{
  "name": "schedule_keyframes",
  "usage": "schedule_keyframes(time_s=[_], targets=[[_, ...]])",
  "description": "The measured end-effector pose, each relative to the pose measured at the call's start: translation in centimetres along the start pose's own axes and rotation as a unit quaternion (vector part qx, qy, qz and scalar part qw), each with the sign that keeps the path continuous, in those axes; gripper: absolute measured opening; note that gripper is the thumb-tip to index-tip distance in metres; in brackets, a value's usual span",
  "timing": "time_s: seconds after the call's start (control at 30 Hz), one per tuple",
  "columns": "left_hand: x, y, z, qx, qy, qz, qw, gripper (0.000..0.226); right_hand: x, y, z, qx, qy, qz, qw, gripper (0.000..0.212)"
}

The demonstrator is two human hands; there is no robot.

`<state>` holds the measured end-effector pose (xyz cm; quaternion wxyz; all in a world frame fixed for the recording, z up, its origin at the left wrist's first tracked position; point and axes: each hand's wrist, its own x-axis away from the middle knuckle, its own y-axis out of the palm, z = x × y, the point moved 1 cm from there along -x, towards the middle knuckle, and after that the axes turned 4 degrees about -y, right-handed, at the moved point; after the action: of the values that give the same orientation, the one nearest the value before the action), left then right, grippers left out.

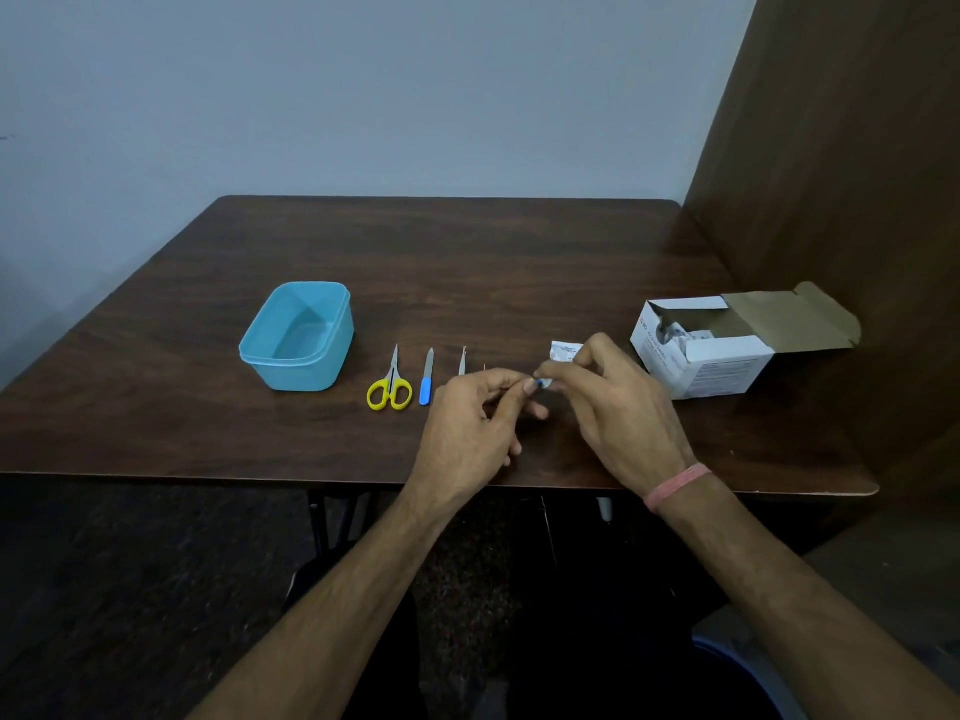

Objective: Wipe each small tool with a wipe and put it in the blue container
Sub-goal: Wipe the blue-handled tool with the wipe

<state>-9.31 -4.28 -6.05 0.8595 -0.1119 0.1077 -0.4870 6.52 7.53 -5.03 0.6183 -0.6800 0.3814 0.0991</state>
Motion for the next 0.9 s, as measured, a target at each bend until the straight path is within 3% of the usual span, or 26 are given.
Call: schedule_keyframes(time_s=[0.23,0.63,0.9], targets=[[-0.15,0.06,-0.01,0.004,-0.003,-0.014,1.000,0.018,-0.12,-0.12,-0.09,0.011,0.003,0.017,1.000,0.019],[-0.42,0.39,-0.68,-0.008,-0.002,0.025,1.000,0.020,0.02,0.02,0.15,-0.006,0.017,0.029,0.999,0.013],[-0.26,0.24,-0.47,-0.024,0.008,0.011,1.000,0.022,0.12,0.35,0.41,0.003,-0.007,-0.002,1.000,0.039]])
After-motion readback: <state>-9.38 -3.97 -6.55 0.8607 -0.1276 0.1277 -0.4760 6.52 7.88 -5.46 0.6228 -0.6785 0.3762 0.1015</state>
